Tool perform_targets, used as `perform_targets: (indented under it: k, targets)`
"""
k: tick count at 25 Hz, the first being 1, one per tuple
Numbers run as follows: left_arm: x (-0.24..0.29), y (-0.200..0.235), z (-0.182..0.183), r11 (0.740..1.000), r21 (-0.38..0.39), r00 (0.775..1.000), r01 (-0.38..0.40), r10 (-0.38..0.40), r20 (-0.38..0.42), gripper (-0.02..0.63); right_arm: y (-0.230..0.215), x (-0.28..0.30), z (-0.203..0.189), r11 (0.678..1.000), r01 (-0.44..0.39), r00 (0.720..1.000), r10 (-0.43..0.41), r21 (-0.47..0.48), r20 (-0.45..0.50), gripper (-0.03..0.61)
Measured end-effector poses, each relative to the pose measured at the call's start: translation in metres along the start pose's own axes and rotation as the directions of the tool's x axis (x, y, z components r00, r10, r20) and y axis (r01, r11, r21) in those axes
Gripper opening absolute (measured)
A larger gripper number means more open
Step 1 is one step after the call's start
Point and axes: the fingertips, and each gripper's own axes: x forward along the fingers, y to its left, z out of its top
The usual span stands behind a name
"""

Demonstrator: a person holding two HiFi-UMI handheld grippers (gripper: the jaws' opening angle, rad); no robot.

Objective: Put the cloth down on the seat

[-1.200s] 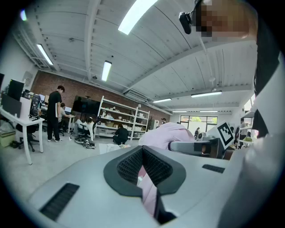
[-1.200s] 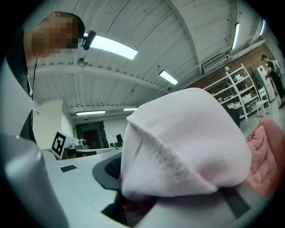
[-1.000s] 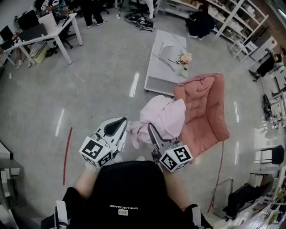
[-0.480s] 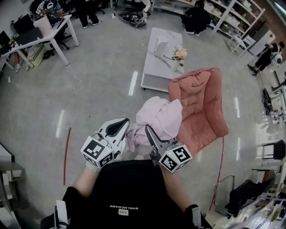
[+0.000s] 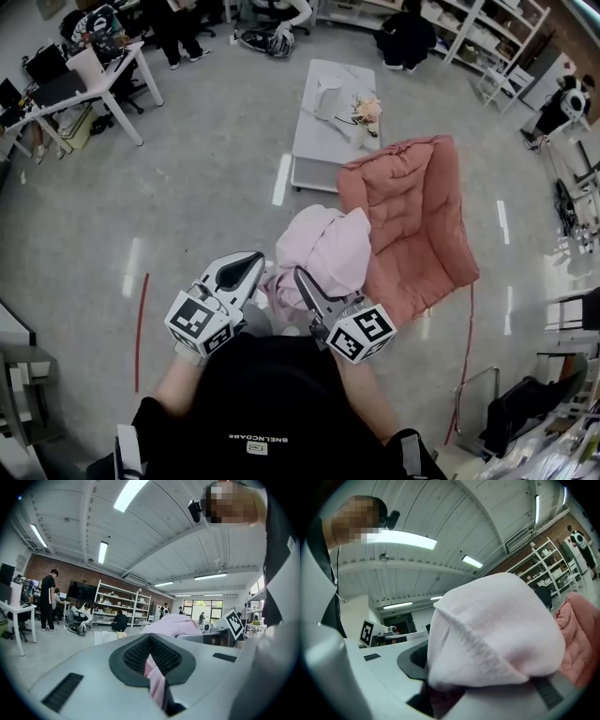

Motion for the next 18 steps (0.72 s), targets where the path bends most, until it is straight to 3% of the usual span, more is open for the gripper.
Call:
perform_targets:
  k: [9, 18]
  targets:
    - [0.04, -0.004, 0.002, 0.999, 0.023, 0.999, 0.03, -0.03, -0.019, 0.015, -0.036, -0.008, 0.011, 0.999, 0.033, 0.999, -0.033, 0.012, 0.014, 0.181]
    - [0.076, 0.027, 0.002, 0.995, 0.017, 0.994, 0.097, -0.096, -0.053, 0.015, -0.066, 0.024, 0.017, 0.998, 0.038, 0.999, -0.038, 0.041, 0.012, 0.181]
